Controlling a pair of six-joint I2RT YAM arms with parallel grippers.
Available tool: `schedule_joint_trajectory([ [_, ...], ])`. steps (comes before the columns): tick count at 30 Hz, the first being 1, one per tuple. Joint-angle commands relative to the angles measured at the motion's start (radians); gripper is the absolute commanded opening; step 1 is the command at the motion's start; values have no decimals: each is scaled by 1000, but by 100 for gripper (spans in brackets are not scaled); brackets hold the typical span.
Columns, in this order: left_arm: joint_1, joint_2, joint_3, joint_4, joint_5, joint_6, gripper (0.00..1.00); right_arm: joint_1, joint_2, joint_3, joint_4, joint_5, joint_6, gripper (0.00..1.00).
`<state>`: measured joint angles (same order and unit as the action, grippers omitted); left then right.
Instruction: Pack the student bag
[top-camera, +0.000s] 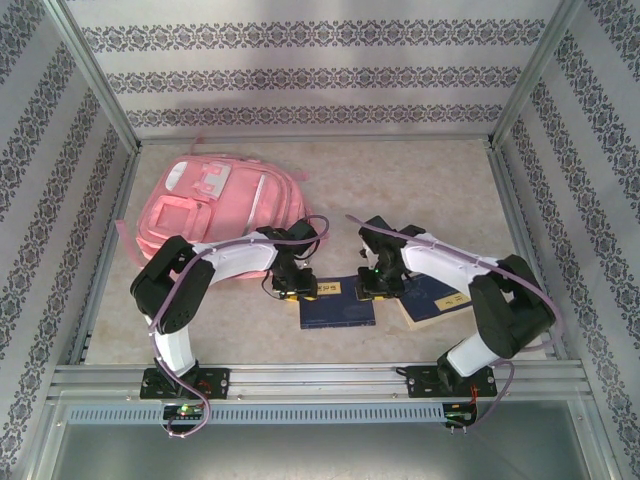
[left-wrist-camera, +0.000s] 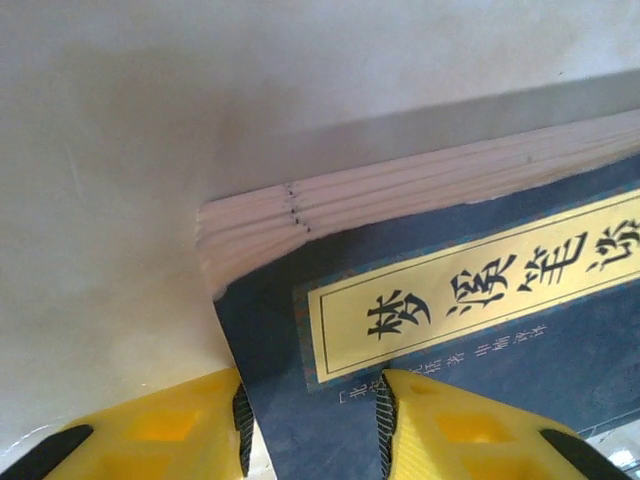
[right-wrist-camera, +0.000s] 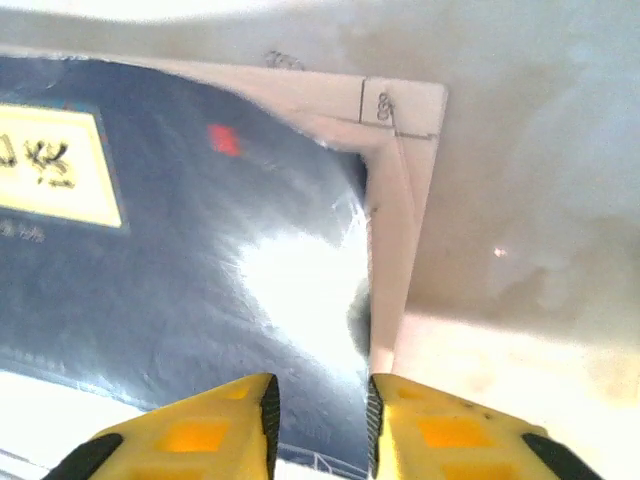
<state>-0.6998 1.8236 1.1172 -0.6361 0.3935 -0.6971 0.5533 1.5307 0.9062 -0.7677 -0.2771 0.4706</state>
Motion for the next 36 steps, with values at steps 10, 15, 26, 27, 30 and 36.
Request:
schedule_joint_trajectory([
  [10, -43, 28, 13, 98, 37, 27, 40, -9, -37, 3, 32, -98, 13, 0],
  [15, -41, -45, 3, 14, -24, 60, 55, -103, -29, -49, 57, -179, 61, 0],
  [26, -40, -254, -93, -67, -111, -31, 67, -238, -21, -149, 197, -427, 268, 0],
  [27, -38, -268, -102, -61, -114, -43, 68, -243, -30, -154, 199, -424, 275, 0],
  [30, -34, -275, -137, -14, -102, -57, 69, -226, -30, -101, 91, -308, 167, 32],
  [36, -32, -190, -166, 106, -42, -68, 60, -181, 49, 13, 14, -125, 33, 66],
])
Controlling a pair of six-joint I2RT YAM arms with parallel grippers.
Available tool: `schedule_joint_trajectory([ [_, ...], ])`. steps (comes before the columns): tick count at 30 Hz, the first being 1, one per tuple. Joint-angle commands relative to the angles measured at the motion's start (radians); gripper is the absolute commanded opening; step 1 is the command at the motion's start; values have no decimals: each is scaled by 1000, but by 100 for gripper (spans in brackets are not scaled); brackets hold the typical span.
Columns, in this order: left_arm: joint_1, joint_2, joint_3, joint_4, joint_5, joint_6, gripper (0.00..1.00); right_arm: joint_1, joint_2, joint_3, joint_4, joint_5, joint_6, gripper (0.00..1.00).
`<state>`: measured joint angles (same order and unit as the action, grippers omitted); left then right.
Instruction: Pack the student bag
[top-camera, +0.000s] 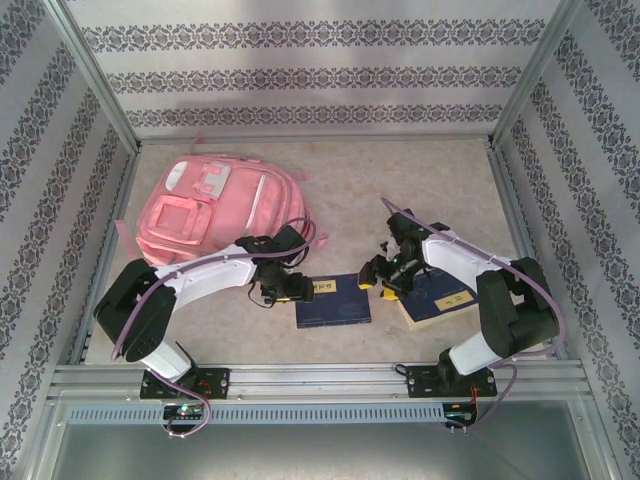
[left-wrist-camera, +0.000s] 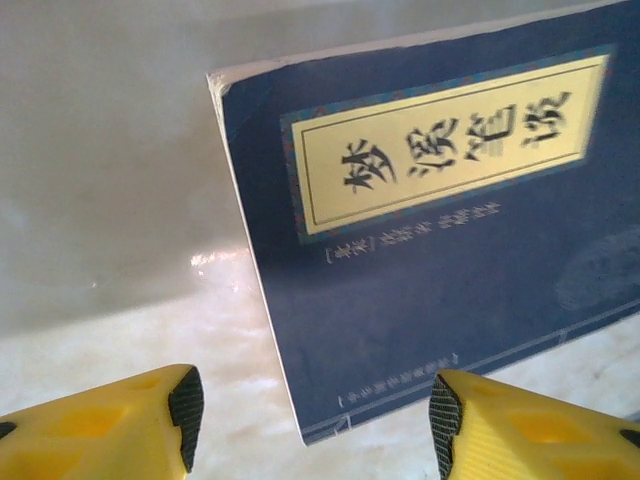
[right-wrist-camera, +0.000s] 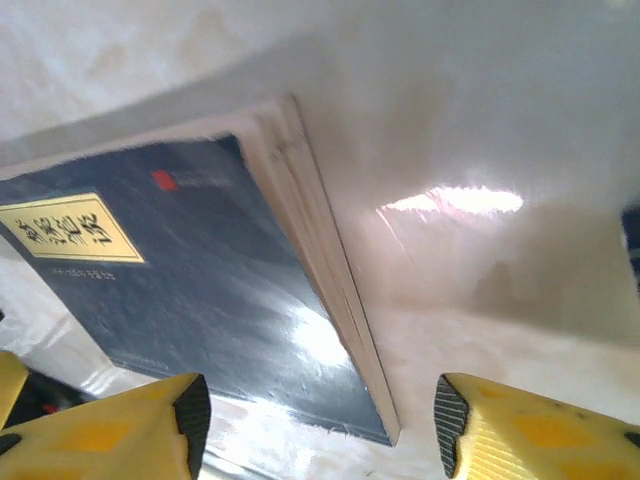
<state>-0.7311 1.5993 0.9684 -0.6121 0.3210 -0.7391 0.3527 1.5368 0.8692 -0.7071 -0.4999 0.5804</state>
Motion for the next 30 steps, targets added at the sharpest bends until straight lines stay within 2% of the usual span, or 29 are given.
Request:
schedule_joint_trajectory([
  [1, -1, 46, -20, 102, 33, -32, 58, 30, 67, 66, -46, 113, -83, 66],
  [11, -1, 150, 17, 150, 41, -7, 50, 128, 232, 184, -23, 129, -138, 62],
  [19, -1, 201, 71, 132, 43, 36, 44, 214, 201, 234, -62, 123, -165, 52],
  [21, -1, 206, 86, 118, 40, 48, 43, 214, 178, 224, -60, 109, -159, 46],
  [27, 14, 191, 96, 75, 20, 59, 41, 157, 129, 157, -35, 45, -96, 16],
  [30, 25, 145, 75, 43, 12, 51, 50, 103, 117, 116, -11, 5, -54, 8],
])
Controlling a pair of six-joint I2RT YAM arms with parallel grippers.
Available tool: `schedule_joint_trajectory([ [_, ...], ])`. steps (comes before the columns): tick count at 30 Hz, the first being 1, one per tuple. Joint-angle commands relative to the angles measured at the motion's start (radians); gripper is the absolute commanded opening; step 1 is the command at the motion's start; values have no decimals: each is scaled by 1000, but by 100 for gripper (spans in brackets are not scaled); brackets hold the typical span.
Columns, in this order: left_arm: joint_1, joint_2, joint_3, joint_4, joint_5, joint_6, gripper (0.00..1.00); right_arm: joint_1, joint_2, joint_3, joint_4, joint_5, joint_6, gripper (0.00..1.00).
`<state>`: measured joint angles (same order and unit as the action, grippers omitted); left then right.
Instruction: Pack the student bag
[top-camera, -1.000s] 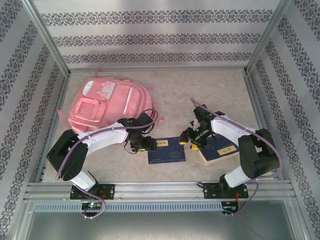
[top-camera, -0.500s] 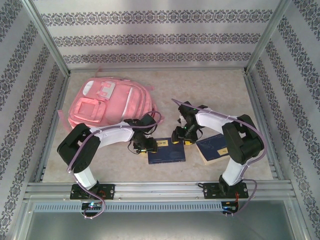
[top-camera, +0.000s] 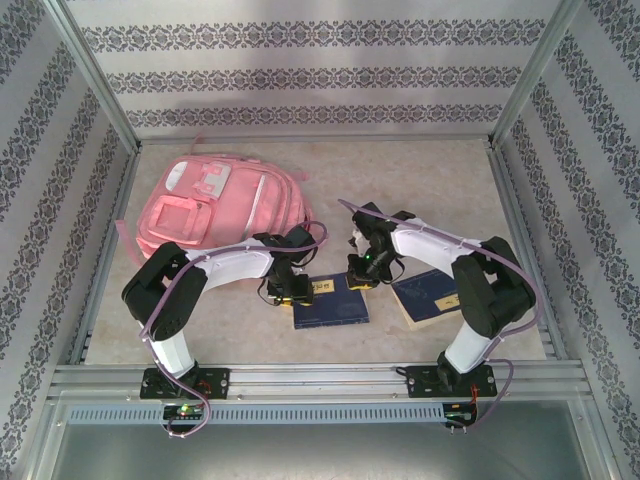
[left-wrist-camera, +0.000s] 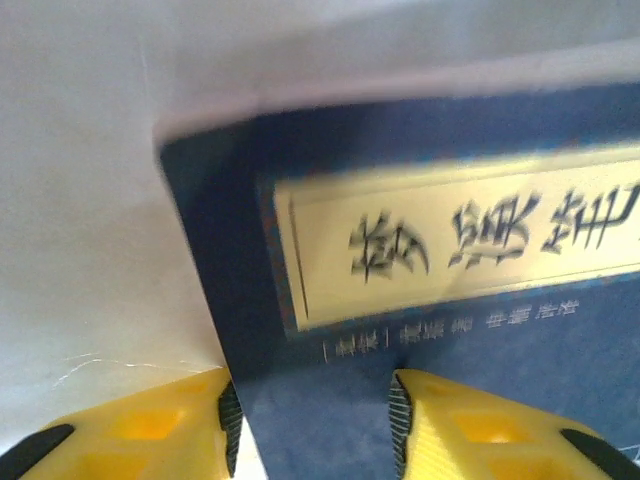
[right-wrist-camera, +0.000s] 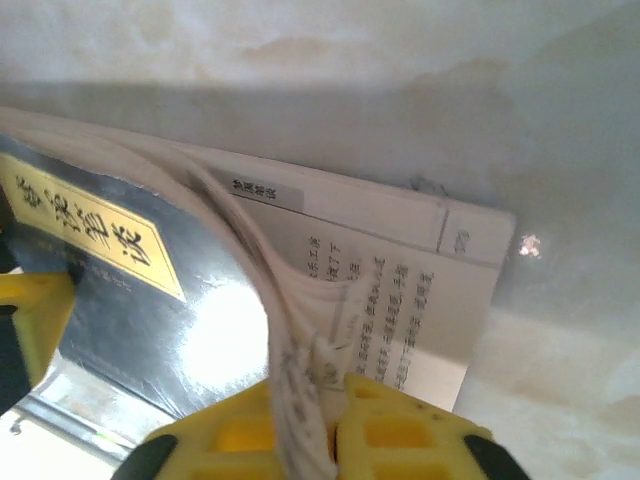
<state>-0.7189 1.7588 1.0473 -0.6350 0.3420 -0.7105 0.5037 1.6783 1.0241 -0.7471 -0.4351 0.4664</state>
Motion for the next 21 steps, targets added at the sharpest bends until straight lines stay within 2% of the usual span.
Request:
schedule_joint_trajectory([
  [1, 17, -39, -18, 59, -11, 13, 55, -72, -24, -56, 40, -89, 80, 7],
  [4, 28, -125, -86, 63, -8, -45, 63, -121, -13, -90, 70, -154, 141, 2],
  [7, 40, -206, -167, 117, 6, -137, 67, -141, -3, -111, 102, -202, 178, 1],
  [12, 59, -275, -269, 281, 16, -324, 67, -149, 7, -120, 123, -236, 204, 0],
  [21, 91, -252, -344, 570, 20, -559, 66, -197, -15, -232, 262, -372, 319, 0],
])
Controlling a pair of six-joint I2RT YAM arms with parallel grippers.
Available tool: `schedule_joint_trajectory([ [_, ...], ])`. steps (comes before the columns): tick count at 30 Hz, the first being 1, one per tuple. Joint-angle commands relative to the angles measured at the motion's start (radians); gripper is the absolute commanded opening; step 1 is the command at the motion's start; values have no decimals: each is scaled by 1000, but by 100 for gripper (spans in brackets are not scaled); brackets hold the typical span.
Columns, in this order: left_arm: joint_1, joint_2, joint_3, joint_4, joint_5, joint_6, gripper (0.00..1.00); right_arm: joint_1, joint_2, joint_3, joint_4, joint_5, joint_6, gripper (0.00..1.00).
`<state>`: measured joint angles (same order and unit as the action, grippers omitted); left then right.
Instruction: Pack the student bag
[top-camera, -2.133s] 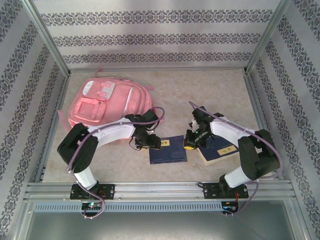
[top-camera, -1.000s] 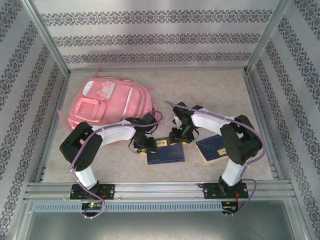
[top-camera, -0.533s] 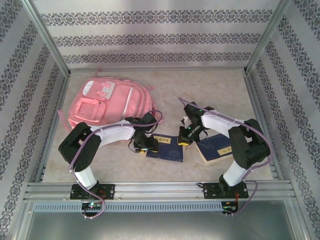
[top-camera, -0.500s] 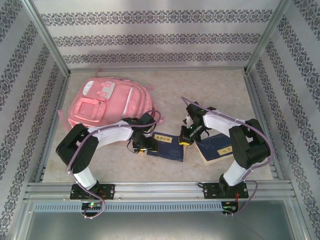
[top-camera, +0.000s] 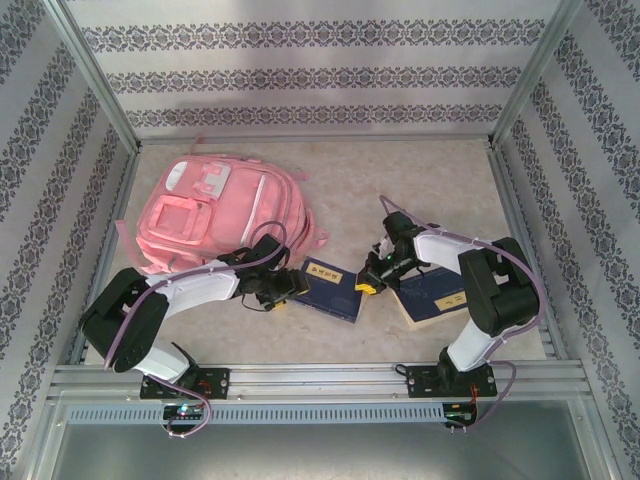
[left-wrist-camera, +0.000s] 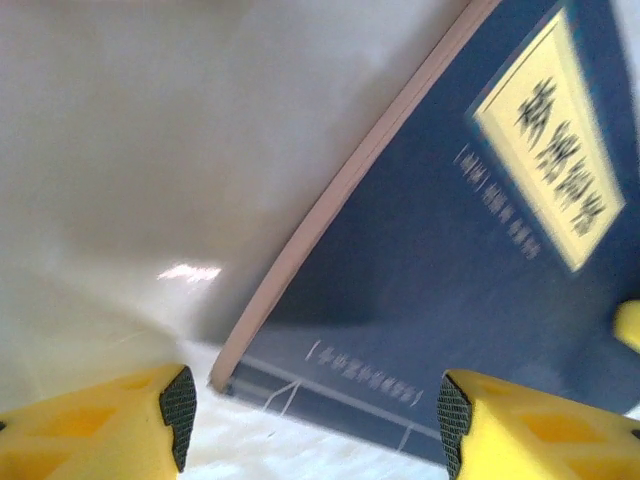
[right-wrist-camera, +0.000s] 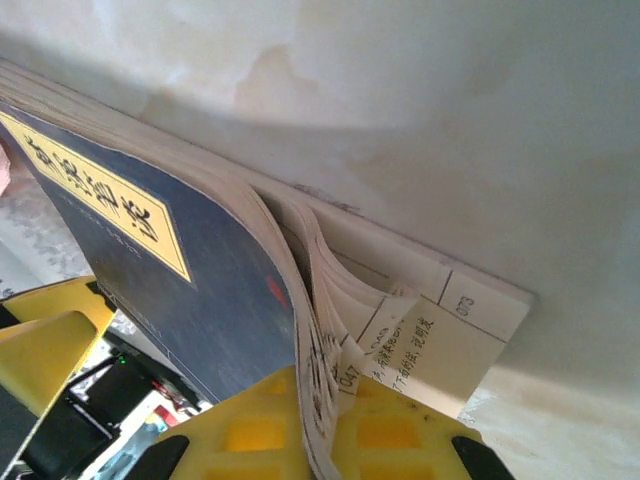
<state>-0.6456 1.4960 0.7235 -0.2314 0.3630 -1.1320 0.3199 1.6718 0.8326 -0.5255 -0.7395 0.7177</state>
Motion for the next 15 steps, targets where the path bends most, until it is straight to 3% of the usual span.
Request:
schedule_joint_trajectory([
  [1, 18, 19, -30, 198, 1, -165, 66, -19, -17, -55, 61, -80, 88, 0],
  [6, 18, 39, -85, 314, -1, -286, 65, -43, -44, -107, 146, -135, 171, 0],
  [11, 18, 24, -100, 325, -27, -326, 62, -53, -61, -136, 204, -155, 228, 0],
  [15, 17, 43, -98, 362, -51, -353, 53, -54, -72, -159, 238, -171, 257, 0],
])
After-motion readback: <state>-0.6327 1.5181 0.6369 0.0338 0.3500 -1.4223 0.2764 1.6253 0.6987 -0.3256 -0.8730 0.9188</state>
